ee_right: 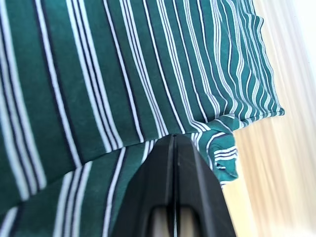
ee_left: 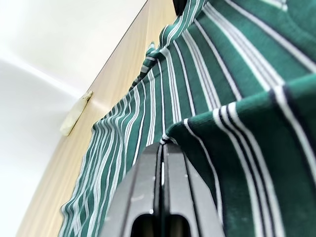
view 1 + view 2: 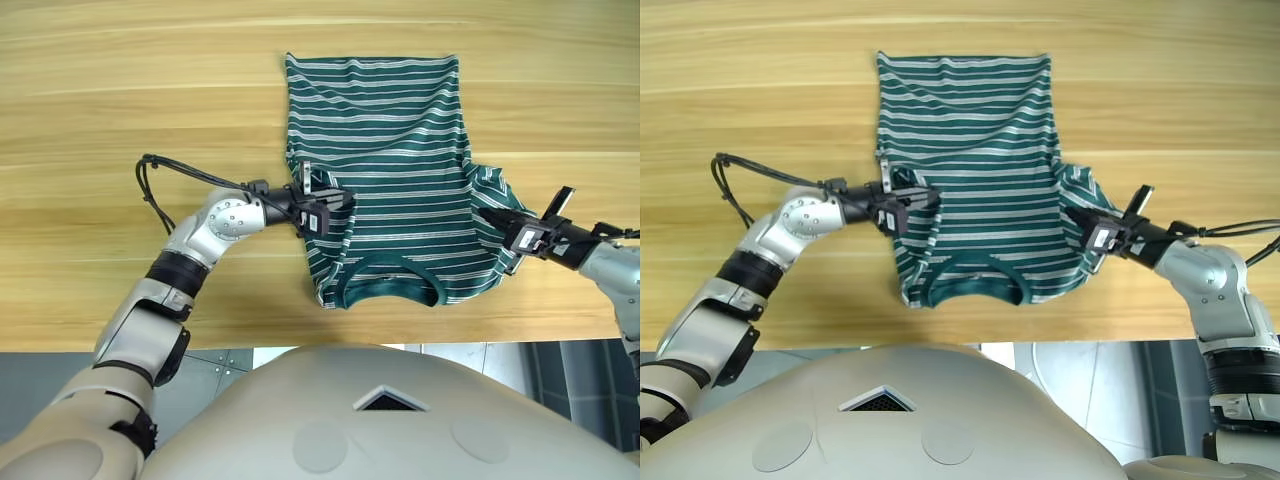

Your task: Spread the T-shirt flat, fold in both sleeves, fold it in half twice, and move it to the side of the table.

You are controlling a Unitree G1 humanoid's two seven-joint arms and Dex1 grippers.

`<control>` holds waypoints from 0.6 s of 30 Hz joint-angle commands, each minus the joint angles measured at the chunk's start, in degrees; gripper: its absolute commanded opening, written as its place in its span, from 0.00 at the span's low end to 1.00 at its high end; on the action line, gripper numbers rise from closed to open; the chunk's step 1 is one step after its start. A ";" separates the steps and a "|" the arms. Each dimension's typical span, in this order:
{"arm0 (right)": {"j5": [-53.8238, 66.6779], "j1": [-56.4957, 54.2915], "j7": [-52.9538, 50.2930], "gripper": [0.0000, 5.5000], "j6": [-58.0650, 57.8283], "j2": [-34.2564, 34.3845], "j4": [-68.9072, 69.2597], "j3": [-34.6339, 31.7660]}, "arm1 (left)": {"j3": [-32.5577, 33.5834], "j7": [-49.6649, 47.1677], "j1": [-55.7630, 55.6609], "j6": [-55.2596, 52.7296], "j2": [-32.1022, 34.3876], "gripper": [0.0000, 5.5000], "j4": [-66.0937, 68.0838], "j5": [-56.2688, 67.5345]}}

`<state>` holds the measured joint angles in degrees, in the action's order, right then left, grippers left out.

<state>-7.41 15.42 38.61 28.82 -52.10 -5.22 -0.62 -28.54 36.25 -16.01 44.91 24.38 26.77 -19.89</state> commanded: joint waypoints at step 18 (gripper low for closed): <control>-11.01 13.74 -5.80 0.60 -5.17 -6.01 2.17 -12.19 | -1.68 3.99 0.45 -2.63 2.59 0.60 1.07 1.62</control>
<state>-17.62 26.71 32.33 22.48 -57.12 -5.47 -11.83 -29.99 40.35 -15.28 43.69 26.55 26.33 -15.71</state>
